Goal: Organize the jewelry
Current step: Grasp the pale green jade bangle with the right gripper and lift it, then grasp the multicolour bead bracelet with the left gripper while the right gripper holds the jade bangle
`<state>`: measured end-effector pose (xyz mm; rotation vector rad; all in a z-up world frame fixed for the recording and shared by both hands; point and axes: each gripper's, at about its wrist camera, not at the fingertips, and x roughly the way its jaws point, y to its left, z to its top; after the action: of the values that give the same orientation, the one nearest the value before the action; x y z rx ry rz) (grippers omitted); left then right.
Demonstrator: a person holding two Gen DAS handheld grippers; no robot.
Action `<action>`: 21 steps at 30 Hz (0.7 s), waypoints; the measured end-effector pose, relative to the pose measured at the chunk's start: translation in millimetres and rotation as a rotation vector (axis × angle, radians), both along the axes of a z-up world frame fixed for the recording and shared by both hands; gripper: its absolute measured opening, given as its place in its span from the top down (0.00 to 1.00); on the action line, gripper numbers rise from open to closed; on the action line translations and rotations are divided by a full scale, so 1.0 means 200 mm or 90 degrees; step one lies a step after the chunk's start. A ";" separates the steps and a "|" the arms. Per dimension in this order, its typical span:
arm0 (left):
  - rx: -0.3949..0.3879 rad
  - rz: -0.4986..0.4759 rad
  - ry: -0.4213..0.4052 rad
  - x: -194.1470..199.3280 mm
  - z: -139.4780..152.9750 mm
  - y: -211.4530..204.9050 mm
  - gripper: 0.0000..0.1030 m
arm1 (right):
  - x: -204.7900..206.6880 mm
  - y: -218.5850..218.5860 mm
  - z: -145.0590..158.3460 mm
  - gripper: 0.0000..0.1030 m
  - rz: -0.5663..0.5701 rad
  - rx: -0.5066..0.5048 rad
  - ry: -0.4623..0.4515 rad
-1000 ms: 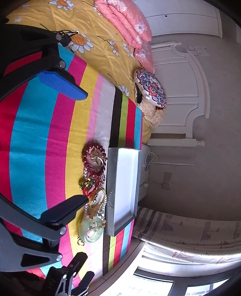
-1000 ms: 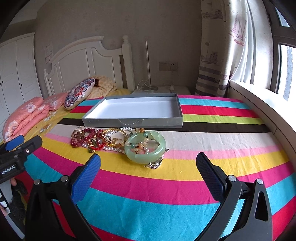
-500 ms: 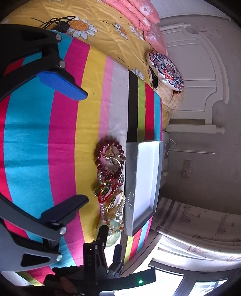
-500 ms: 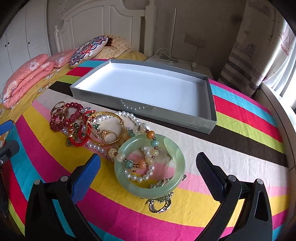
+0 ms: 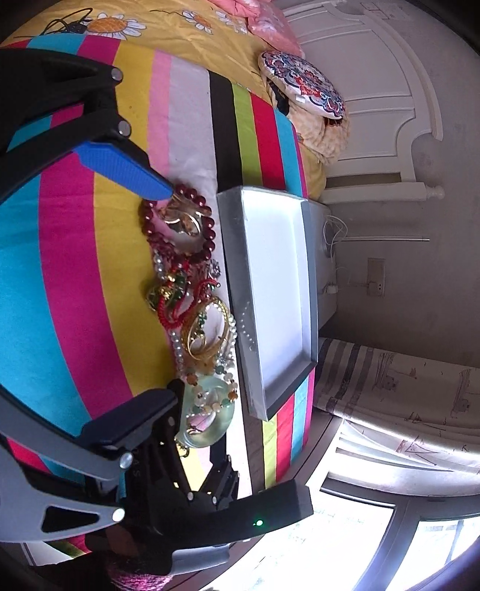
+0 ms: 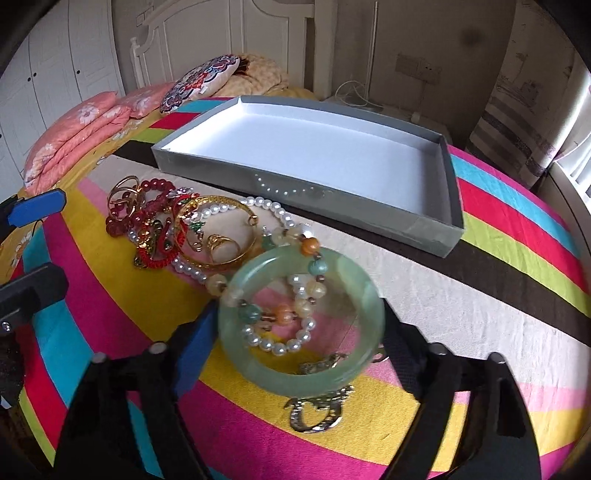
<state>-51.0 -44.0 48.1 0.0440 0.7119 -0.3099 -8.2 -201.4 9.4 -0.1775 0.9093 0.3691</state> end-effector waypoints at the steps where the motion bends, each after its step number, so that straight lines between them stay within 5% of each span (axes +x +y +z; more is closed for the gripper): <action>1: -0.002 -0.005 0.002 0.01 0.00 -0.01 0.02 | -0.01 -0.01 0.00 0.25 0.003 0.009 0.002; 12: -0.046 -0.129 0.055 0.06 -0.03 -0.27 0.03 | -0.29 -0.21 0.05 0.25 -0.027 0.047 -0.039; 17: -0.040 -0.198 0.073 0.03 -0.10 -0.41 0.17 | -0.43 -0.33 0.07 0.25 -0.053 0.044 -0.048; 21: -0.089 -0.265 0.105 0.00 -0.11 -0.48 0.30 | -0.51 -0.41 0.07 0.25 -0.057 0.054 -0.061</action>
<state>-51.6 -140.5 25.3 0.0335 0.8413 -0.7682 -111.1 -283.8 23.7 -0.0747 0.8029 0.3126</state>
